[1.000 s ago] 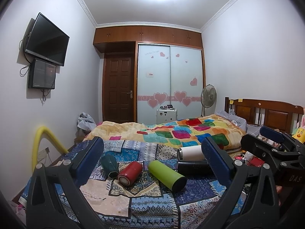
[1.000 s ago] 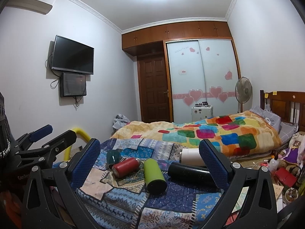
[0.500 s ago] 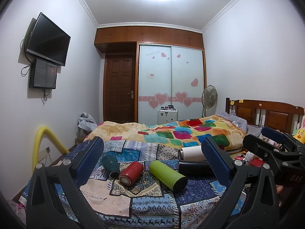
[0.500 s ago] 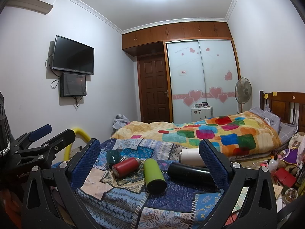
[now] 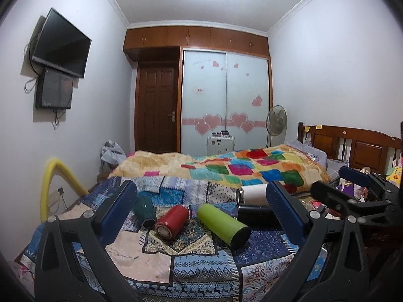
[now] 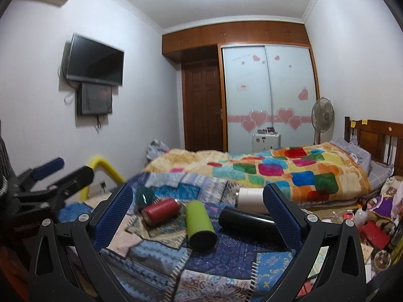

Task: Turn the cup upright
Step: 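Move the right gripper down toward the lying lime-green bottle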

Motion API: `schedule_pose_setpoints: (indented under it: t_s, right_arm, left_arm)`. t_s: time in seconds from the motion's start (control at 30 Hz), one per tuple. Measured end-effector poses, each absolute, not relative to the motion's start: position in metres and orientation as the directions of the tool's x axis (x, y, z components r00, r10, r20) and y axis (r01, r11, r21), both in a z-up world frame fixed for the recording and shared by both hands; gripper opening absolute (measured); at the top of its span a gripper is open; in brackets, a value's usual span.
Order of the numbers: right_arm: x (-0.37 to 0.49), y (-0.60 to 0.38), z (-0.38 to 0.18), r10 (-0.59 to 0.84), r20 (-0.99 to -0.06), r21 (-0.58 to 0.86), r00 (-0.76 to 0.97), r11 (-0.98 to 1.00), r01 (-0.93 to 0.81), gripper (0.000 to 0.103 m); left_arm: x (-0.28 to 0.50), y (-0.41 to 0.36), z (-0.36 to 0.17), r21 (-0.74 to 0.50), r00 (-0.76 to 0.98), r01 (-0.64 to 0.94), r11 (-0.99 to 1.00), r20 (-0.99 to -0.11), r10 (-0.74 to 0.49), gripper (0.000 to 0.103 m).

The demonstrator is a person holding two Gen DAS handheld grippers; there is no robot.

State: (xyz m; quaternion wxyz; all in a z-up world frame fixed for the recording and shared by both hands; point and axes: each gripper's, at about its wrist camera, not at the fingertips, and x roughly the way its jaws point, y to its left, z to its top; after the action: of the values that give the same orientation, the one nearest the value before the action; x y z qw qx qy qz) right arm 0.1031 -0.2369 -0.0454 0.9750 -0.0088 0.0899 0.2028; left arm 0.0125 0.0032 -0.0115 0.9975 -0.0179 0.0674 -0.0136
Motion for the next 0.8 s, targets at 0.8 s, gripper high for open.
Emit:
schedule_pose_setpoints:
  t_s: [0.8]
  right_arm:
    - [0.293,-0.160,-0.144,0.395,-0.709,0.018,0.584,0.838,-0.545,0.101]
  left_arm:
    - [0.130,0.070,-0.090,-0.093,0.936,-0.076,0.993,-0.350,0.039,0.103]
